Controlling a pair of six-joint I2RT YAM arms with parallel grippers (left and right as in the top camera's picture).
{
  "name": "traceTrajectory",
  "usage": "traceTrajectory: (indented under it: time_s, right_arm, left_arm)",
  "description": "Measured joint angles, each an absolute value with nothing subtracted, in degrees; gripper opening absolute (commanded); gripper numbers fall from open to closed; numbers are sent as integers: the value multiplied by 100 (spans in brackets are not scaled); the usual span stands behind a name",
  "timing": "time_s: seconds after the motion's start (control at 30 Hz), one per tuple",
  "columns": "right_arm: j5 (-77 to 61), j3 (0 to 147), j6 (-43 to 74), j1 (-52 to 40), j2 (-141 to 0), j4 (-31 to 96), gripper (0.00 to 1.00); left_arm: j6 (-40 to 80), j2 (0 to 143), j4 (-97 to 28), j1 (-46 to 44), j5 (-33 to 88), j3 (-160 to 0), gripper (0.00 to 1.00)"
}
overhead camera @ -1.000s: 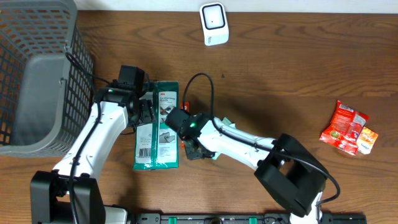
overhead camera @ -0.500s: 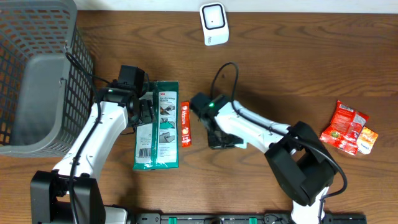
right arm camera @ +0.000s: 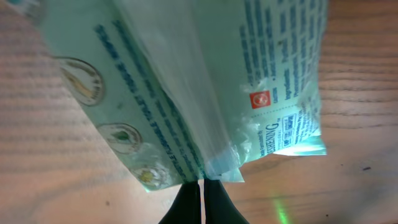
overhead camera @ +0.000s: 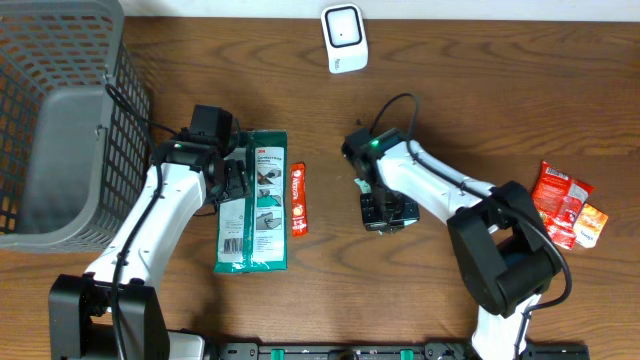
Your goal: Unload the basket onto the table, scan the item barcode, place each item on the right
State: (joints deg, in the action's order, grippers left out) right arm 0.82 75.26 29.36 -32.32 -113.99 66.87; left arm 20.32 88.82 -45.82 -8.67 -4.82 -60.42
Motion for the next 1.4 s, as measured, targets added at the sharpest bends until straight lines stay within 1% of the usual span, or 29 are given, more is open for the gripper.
traceTrajectory:
  time_s: [0.1, 0.27, 0.3, 0.37, 0.57, 0.7, 0.8, 1.0, 1.07, 1.13, 1.17, 1.23, 1.27, 1.37, 1.4]
  right_arm:
    - [-187, 7577, 2593, -3065, -11399, 6829, 1]
    - [-366, 7638, 2340, -2882, -11399, 6748, 10]
    - [-366, 7638, 2318, -2834, -11399, 6711, 16]
    - [-316, 7640, 2307, -2768, -11399, 6630, 24]
    - [-32, 7644, 2392, -2617, -11399, 6381, 35]
    - [16, 7644, 2394, -2609, -11399, 6320, 35]
    - [19, 7644, 2377, -2609, -11399, 6412, 32]
    - [-117, 7889, 2108, -2604, -11399, 7061, 32]
    - [-156, 8165, 2005, -2604, -11399, 7282, 36]
    - [-172, 8438, 1949, -2604, -11399, 7387, 42]
    - [-178, 8571, 1905, -2604, -11397, 7387, 54]
    - [-180, 8757, 1868, -2604, -11395, 7321, 60]
    - [-178, 8777, 1855, -2604, -11393, 7253, 63]
    - [-187, 8781, 1813, -2604, -11395, 7061, 63]
    - [-185, 8781, 1813, -2606, -11395, 7017, 62]
  left_arm:
    - [2032, 8882, -4582, -867, -482, -6042, 85]
    - [2032, 8882, -4580, -867, -482, -6042, 85]
    - [2032, 8882, -4582, -867, -482, -6042, 85]
    - [2032, 8882, -4582, -867, -482, -6042, 85]
    - [2032, 8882, -4582, -867, -482, -6042, 85]
    - [2032, 8882, -4582, -867, -482, -6042, 85]
    - [2032, 8882, -4582, -867, -482, -6042, 85]
    - [2032, 8882, -4582, -867, -482, -6042, 85]
    - [2032, 8882, -4582, -867, -482, -6042, 85]
    - [2032, 8882, -4582, -867, -482, -6042, 85]
    - [2032, 8882, -4582, -867, -482, -6042, 85]
    - [2032, 8882, -4582, -867, -482, -6042, 85]
    - [2032, 8882, -4582, -867, -482, -6042, 85]
    - [2032, 8882, -4582, -867, -482, -6042, 85]
    - [2032, 8882, -4582, -867, -482, -6042, 85]
